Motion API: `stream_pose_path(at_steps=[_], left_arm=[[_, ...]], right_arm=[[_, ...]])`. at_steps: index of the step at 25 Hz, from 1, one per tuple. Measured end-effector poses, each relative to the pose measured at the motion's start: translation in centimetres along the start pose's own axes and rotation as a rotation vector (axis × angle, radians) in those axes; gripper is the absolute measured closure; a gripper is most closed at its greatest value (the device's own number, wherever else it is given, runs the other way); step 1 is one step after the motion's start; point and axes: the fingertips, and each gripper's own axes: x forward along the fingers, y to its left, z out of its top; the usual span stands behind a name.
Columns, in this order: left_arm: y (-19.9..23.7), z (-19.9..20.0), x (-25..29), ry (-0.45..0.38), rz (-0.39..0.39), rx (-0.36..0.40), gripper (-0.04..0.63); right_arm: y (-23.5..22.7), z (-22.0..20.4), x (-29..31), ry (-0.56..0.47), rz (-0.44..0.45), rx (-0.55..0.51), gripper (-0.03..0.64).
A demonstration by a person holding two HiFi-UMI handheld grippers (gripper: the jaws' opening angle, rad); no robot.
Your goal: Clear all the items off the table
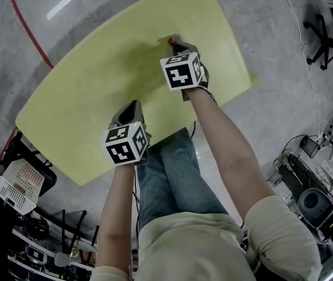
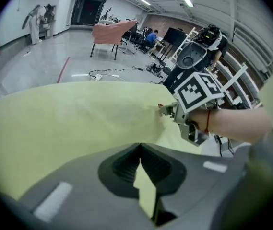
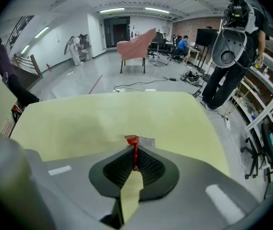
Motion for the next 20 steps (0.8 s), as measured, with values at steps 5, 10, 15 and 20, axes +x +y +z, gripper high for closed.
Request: stream_pose_path(at_steps=[5, 10, 15, 20], left_arm=[[-0.6, 0.3, -1.6, -0.021, 0.003, -0.002, 0.586], [-1.4, 0.2, -3.5, -0.027, 0.003, 0.014, 0.586], [-2.8, 0.5, -5.7, -0.040, 0.001, 0.023, 0.586], [-3.8, 0.5, -7.8, -0.058, -0.005, 0.003, 0.586]], right_arm=[[0.1, 0.0, -2.8, -0.017, 0.007, 0.024, 0.601], [0.6, 0.4, -5.9, -0.036, 0.020, 0.044, 0.601], [0.8, 0.8, -9.6, -0.066, 0.035, 0.067, 0.602], [1.4, 1.0, -12.8, -0.102, 0.050, 0.078, 0.603]])
